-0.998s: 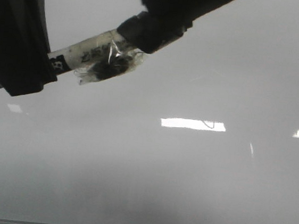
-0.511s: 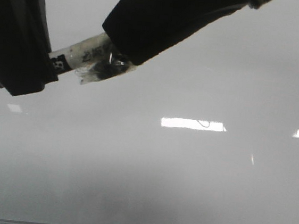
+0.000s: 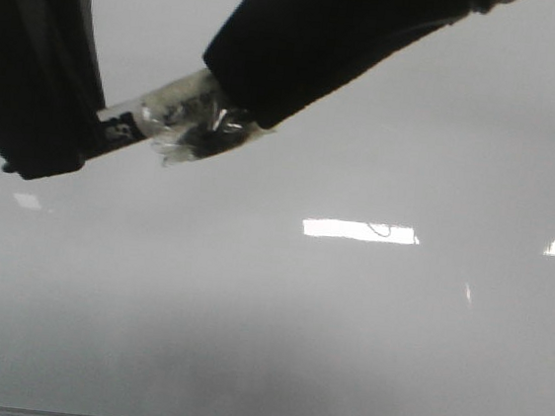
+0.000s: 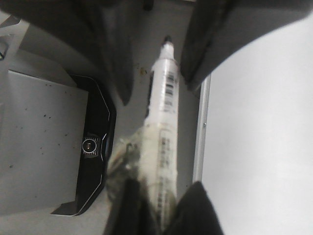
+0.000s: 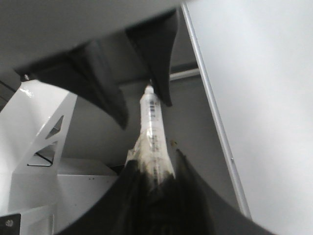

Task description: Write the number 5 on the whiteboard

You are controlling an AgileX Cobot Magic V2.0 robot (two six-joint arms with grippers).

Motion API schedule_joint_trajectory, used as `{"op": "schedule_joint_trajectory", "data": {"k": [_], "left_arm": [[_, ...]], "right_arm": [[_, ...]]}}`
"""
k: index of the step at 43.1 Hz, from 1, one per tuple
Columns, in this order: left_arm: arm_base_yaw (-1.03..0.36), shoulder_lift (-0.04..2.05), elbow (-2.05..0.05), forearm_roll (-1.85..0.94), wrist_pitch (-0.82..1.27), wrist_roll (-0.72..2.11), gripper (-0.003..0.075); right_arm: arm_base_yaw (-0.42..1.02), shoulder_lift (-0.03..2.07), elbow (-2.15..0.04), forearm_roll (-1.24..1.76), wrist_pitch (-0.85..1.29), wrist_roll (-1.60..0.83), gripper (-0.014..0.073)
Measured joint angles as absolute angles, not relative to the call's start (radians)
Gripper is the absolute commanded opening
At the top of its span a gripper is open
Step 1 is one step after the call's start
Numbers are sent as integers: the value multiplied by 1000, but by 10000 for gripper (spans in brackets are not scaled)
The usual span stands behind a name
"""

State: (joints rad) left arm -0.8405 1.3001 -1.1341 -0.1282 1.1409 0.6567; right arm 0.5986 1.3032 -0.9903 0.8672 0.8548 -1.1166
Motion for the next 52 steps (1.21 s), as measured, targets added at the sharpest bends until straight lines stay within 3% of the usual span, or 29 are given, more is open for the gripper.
{"op": "schedule_joint_trajectory", "data": {"k": [3,6,16,21,24,34,52], "left_arm": [[-840,1300,-1134,-128,1129,641,594],[-840,1300,-1134,-128,1120,632,634],[-840,1300,-1134,-128,1118,624,615],[-840,1300,-1134,-126,1115,623,538],[-840,1300,-1134,-126,1107,622,437],[-840,1300,-1134,-126,1087,620,-14],[-840,1300,-1134,-126,1087,618,-20]], "right_arm": [[584,1303,-990,862,855,-1117,-67],[566,1303,-990,859,862,-1117,-67],[454,1274,-986,759,902,-1030,-58],[364,1215,-949,673,861,-924,-58],[305,1168,-908,651,812,-865,-58],[218,1043,-803,639,555,-783,-58],[215,1080,-865,669,412,-778,-58]]}}
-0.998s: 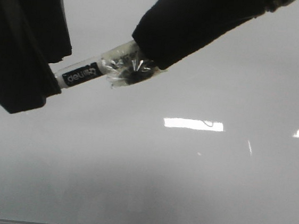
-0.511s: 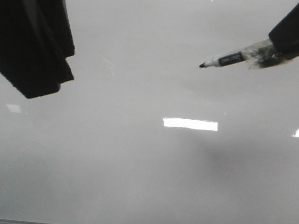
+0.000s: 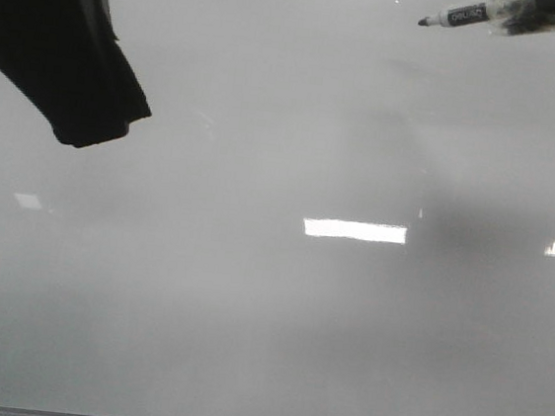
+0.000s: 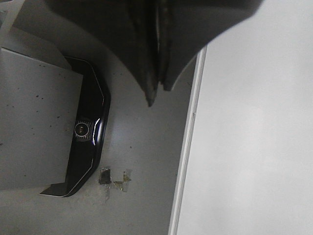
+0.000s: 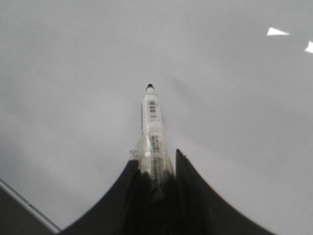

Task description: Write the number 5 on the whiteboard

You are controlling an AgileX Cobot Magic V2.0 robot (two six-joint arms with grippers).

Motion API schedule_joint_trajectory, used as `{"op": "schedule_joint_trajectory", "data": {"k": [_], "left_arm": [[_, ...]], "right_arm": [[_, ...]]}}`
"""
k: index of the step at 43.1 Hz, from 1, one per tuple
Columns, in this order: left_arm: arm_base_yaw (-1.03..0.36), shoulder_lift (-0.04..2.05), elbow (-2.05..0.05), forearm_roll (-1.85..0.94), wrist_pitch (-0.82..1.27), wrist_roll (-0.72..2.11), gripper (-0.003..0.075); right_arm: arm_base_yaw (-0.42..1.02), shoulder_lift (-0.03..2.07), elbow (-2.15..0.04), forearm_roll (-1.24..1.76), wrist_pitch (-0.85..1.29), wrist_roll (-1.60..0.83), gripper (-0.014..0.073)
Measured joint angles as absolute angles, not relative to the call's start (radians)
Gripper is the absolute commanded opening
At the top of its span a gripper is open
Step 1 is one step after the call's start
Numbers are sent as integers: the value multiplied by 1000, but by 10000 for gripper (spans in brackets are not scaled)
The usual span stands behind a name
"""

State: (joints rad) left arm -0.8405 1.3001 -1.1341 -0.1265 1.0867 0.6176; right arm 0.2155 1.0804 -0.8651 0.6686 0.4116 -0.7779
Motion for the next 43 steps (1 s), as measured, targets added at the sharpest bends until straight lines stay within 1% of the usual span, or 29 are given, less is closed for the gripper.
{"op": "schedule_joint_trajectory", "data": {"k": [7,15,25,32,43], "left_arm": [[-840,1300,-1134,-126,1087,618,-20],[-840,1300,-1134,-126,1085,616,-20],[-840,1300,-1134,-126,1085,616,-20],[-840,1300,-1134,-126,1084,616,-20],[-840,1300,-1134,-126,1083,616,-20]], "right_arm": [[215,1192,-1003,684,406,-778,-58],[215,1294,-1101,686,403,-778,-58],[215,1335,-1108,686,403,-778,-58],[215,1365,-1108,686,455,-778,-58],[254,1375,-1008,688,479,-778,-58]]}}
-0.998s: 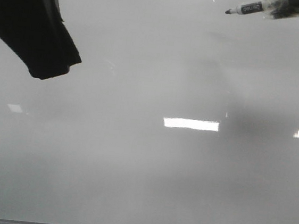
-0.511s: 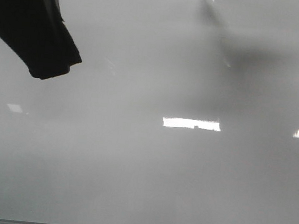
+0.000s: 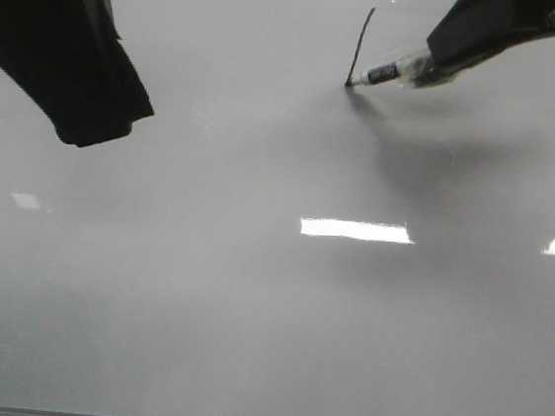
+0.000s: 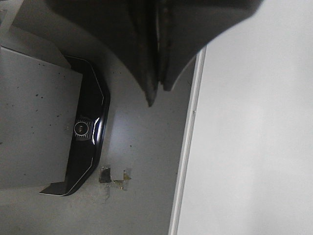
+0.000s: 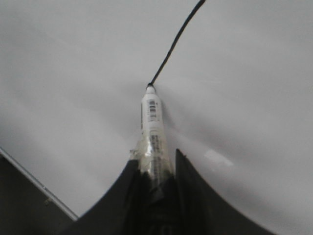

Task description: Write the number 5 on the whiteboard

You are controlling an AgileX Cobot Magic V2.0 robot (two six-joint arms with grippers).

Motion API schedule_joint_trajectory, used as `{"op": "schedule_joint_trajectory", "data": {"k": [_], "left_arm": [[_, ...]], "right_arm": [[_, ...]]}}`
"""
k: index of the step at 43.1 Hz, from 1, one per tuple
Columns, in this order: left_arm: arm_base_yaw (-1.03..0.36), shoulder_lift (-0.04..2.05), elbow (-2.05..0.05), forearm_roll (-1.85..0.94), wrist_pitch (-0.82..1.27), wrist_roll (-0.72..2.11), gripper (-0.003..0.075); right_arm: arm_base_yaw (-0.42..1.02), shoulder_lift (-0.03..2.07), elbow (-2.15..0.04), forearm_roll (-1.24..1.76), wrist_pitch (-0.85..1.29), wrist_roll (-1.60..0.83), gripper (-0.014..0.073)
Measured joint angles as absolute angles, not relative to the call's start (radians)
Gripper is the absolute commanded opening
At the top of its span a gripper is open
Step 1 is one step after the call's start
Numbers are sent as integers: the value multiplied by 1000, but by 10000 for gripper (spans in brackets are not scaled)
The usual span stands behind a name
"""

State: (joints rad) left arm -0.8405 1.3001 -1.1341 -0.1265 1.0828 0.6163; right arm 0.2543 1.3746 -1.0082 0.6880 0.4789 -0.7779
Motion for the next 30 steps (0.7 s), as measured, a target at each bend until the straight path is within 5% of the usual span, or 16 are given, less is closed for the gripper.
{"op": "schedule_joint_trajectory", "data": {"k": [30], "left_arm": [[-840,1300,-1134,-125,1082,616,-20]], "right_arm": [[52,1304,-874,710,532,-757,-58]]}}
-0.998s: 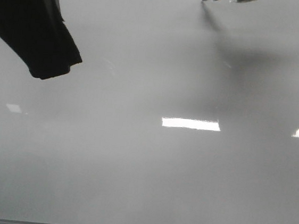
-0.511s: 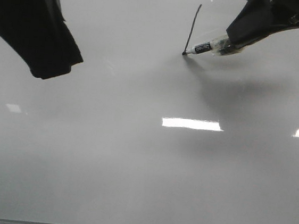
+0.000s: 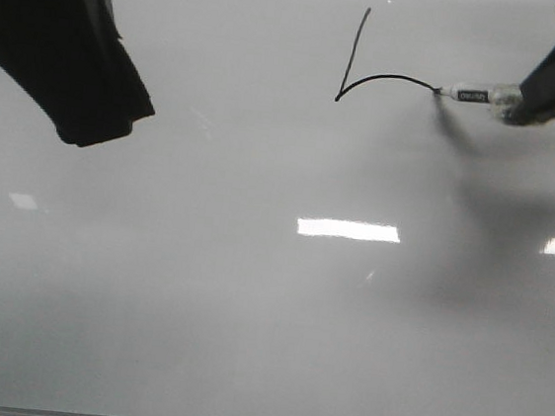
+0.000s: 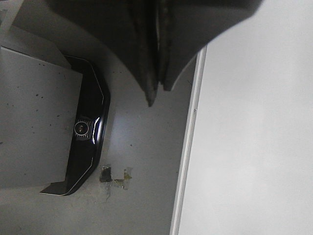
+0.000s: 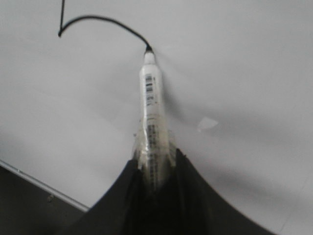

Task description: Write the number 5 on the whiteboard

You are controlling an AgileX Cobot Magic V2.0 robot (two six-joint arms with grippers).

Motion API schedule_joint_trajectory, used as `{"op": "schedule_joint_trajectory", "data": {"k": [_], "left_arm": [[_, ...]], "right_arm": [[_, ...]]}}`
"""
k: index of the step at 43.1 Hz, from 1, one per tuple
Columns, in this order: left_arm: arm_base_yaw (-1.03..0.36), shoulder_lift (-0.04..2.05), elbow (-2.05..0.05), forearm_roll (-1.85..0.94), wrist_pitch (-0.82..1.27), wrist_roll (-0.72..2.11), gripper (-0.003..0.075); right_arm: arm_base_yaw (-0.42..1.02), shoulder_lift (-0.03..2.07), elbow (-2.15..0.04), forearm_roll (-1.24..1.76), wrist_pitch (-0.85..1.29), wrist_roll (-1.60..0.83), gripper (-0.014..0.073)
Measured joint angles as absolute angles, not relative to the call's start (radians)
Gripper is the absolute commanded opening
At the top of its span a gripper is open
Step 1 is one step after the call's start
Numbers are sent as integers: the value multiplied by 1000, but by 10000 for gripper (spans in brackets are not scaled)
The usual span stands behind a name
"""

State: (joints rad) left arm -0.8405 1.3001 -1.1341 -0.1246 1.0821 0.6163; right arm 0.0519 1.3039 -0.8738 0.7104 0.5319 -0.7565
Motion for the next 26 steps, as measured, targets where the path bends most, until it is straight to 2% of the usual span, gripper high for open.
{"op": "schedule_joint_trajectory", "data": {"k": [5,14,20,26], "left_arm": [[-840,1300,-1134,-125,1082,616,-20],[-840,1300,-1134,-125,1082,616,-20],[-840,1300,-1134,-125,1082,616,-20],[-840,1300,-1134,-125,1082,616,-20]], "right_arm": [[88,1304,-811,705,502,-757,-58],[232,1348,-792,725,403,-755,-58],[316,1423,-831,754,397,-755,-58],[340,1418,-893,766,415,-754,-58]]}}
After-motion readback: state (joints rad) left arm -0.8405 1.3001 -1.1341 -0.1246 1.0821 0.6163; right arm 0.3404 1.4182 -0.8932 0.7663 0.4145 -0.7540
